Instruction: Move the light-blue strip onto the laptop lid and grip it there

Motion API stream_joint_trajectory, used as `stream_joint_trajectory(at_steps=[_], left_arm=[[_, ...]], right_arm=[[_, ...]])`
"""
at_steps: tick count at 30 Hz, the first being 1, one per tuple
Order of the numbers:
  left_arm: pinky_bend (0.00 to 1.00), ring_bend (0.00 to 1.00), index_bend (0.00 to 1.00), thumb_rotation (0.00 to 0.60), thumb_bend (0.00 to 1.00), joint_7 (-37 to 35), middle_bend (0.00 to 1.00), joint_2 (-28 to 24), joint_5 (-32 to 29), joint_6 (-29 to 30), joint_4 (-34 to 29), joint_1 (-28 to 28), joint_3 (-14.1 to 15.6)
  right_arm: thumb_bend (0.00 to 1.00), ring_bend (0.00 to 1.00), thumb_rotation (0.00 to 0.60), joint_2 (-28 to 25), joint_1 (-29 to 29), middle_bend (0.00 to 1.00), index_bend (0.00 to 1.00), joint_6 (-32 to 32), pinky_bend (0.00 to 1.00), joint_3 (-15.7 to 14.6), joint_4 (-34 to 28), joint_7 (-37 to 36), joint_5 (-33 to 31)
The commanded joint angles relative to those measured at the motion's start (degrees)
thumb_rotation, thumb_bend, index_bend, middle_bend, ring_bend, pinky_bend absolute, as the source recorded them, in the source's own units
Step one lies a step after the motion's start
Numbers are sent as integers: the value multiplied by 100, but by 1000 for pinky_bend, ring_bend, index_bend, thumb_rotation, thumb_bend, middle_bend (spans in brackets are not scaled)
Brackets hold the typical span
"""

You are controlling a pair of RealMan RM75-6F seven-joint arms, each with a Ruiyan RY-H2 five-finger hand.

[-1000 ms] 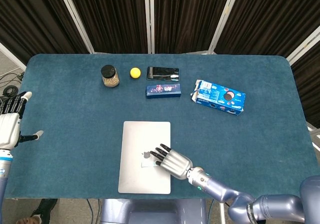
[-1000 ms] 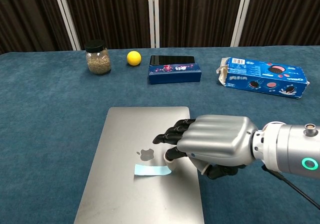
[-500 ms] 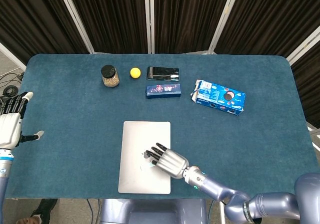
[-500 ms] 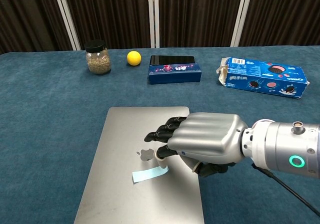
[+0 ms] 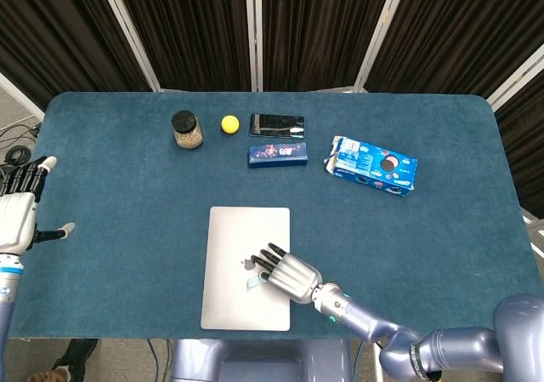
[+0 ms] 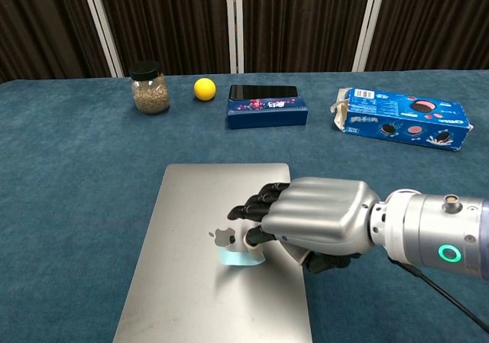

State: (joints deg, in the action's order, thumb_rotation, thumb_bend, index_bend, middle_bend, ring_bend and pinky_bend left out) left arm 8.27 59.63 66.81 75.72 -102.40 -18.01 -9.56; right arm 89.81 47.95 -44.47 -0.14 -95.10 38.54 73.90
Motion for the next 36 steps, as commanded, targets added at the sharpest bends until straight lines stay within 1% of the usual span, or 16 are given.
stream_joint_trajectory(at_steps=[1,9,20,29,36], left_arm=[[0,0,0,600,0,8,0,3,4,-7,-3,1,-4],[0,0,0,600,0,25,0,7,6,-11,-12,13,-24],[0,0,0,600,0,22,0,2,5,-30,-17,24,-46],[0,0,0,600,0,5,0,-10,14,-41,-27,33,-62],[0,0,0,600,0,-16,0,-18,15,-48,-29,38,-71]], right_arm=[[1000,0,600,-10,4,0,346,1,0,-29,15,-14,-8],[1000,0,600,27,26,0,346,-23,0,-75,65,-44,0],[1000,0,600,-7,68,0,346,-138,0,29,5,-139,14],[1000,0,600,55,87,0,347,-123,0,-59,89,-65,3],[1000,0,600,84,97,0,348,-145,0,-47,93,-63,-14]])
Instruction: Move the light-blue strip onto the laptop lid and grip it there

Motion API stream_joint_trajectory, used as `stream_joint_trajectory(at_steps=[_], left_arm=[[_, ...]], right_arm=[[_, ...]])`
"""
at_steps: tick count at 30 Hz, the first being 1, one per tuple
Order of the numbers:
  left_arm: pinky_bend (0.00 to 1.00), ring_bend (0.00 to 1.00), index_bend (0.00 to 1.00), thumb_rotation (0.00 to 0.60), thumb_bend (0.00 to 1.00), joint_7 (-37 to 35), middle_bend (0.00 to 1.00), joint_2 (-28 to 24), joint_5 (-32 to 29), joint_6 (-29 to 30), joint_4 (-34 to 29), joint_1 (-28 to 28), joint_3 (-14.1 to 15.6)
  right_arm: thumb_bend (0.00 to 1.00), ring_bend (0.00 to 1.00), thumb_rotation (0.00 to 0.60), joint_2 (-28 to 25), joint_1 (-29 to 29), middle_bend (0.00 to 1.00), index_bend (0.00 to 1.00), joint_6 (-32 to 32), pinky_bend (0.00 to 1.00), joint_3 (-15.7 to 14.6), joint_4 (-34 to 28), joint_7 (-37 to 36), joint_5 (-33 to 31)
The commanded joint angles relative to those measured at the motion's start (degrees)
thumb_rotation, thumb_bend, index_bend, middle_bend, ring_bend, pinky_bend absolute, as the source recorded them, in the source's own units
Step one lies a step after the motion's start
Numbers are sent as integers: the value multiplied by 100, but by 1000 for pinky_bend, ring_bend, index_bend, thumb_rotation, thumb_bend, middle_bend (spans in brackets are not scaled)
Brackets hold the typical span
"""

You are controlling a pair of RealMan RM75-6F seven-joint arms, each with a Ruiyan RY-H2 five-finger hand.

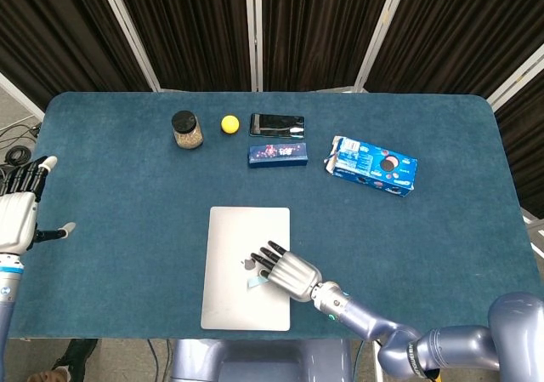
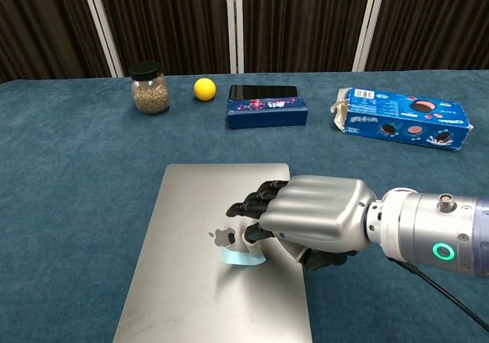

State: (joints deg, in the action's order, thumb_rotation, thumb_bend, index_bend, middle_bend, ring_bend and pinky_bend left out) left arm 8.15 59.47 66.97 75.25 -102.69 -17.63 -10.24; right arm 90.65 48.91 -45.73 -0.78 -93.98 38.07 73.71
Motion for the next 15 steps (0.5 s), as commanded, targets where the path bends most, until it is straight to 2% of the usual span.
stream_joint_trajectory(at_steps=[1,7,15], left_arm=[[0,0,0,600,0,-6,0,-2,0,-3,1,1,-3],[0,0,0,600,0,-11,0,-6,1,-18,0,1,-7],[0,0,0,600,0,-24,0,-18,17,-15,-18,12,-11]], right_arm=[[1000,0,600,-4,2,0,348,-34,0,30,-34,-29,11],[1000,0,600,-40,24,0,348,-81,0,100,-77,-63,3],[1000,0,600,-12,29,0,348,-34,0,0,-6,50,-86]])
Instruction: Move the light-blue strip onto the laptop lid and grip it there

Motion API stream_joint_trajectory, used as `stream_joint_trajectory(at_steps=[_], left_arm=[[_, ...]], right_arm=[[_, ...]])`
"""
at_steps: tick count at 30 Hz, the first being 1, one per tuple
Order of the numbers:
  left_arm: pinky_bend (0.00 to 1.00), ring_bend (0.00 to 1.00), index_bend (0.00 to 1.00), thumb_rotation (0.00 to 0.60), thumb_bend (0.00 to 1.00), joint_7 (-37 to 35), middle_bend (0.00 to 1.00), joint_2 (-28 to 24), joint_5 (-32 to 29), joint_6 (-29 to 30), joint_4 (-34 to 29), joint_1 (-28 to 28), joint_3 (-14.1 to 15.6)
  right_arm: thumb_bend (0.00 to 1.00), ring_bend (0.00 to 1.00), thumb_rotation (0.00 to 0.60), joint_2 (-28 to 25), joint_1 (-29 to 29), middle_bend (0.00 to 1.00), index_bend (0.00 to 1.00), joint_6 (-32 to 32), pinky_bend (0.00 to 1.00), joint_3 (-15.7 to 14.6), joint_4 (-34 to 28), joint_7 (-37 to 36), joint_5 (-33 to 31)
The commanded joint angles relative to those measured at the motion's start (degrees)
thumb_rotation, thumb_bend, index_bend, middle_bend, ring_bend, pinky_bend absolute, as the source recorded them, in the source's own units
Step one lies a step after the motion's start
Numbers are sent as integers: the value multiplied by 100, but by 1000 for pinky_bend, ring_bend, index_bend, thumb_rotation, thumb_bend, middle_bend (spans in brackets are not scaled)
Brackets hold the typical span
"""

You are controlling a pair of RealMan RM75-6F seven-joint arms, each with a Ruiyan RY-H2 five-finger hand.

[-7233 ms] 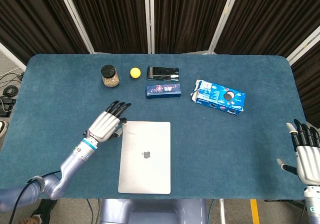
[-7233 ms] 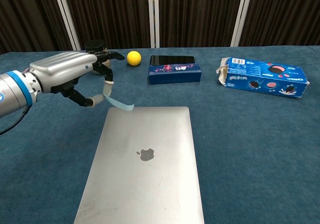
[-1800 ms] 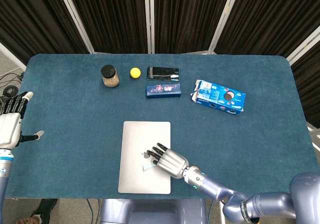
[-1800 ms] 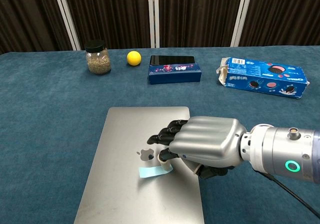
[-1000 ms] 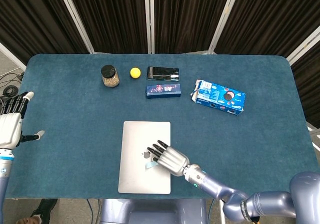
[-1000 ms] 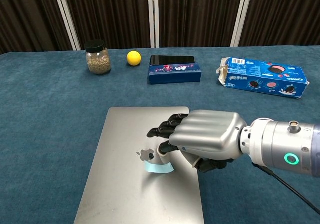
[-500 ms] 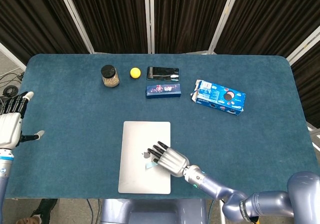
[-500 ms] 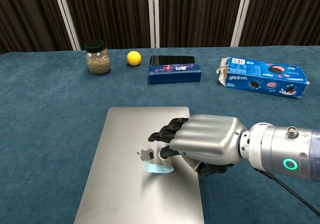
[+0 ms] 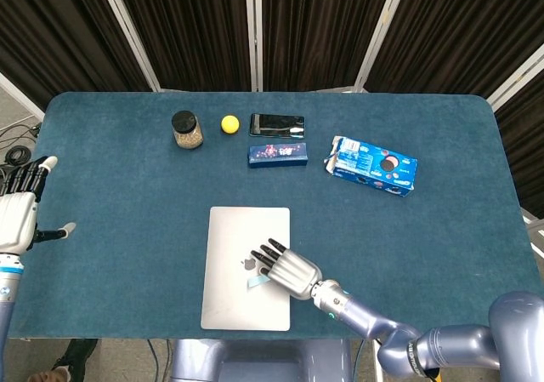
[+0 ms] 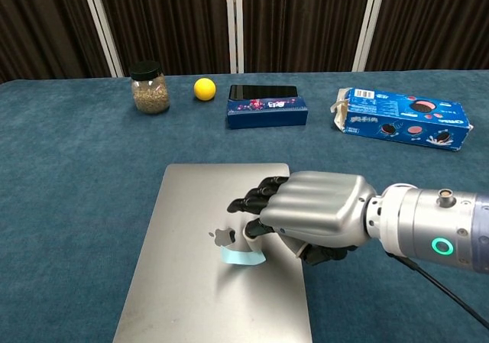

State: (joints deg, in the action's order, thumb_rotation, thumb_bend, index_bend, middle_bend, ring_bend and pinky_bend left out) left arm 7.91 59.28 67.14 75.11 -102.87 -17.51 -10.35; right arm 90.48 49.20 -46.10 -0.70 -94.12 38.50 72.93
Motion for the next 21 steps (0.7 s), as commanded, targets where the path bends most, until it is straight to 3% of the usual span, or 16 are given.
stream_joint_trajectory(at_steps=[1,21], left_arm=[[0,0,0,600,0,-3,0,-2,0,-3,-3,0,-2],[0,0,0,600,0,-77,0,-46,42,-11,-40,21,-11]], right_arm=[[1000,0,600,15,3,0,348,8,0,-15,15,18,-17],[1000,0,600,-40,11,0,351,-66,0,-54,-106,77,-32]])
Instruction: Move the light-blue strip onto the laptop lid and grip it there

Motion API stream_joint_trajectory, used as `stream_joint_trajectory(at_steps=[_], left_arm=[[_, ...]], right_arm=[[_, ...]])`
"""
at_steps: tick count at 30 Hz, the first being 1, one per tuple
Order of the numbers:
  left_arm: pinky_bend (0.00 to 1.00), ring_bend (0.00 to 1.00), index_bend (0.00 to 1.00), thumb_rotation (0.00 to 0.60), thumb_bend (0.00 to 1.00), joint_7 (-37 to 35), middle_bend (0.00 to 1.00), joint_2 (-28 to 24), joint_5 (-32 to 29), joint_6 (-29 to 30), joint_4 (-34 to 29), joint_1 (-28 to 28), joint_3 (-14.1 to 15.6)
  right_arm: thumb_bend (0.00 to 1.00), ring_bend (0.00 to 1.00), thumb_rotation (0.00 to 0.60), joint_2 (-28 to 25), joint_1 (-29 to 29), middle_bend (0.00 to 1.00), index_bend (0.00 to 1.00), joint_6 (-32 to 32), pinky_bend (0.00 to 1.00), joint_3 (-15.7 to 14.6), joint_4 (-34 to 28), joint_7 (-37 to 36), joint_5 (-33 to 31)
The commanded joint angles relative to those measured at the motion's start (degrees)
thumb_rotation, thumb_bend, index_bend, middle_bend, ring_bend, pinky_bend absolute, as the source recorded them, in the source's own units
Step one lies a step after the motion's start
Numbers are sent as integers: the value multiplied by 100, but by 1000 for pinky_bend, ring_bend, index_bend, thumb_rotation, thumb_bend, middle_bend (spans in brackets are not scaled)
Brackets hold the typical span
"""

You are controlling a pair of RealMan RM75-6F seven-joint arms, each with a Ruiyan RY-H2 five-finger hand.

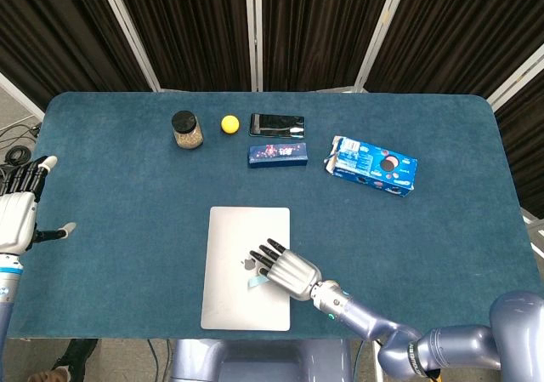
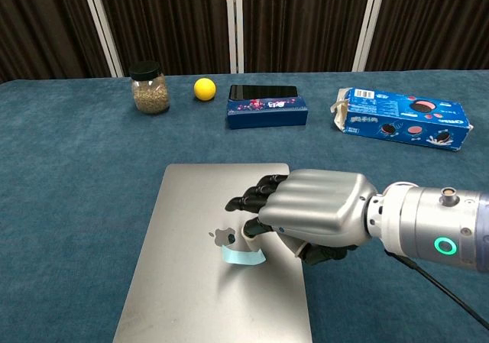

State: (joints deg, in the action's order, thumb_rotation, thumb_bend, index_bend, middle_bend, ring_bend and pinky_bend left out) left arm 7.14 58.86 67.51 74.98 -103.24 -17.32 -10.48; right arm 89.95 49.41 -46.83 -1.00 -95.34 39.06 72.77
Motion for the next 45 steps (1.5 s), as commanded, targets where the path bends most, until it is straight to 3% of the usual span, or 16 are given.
stream_joint_trajectory(at_steps=[1,35,45], left_arm=[[0,0,0,600,0,-1,0,-4,10,4,-7,4,3],[0,0,0,600,0,-59,0,-50,46,-7,-55,26,0],[0,0,0,600,0,-49,0,-41,47,-20,-53,21,4]], right_arm=[[1000,0,600,26,-13,0,351,2,0,-30,29,31,-29],[1000,0,600,33,-77,0,351,-131,0,-191,-44,249,9],[1000,0,600,-392,-196,0,351,-512,0,-72,-516,60,294]])
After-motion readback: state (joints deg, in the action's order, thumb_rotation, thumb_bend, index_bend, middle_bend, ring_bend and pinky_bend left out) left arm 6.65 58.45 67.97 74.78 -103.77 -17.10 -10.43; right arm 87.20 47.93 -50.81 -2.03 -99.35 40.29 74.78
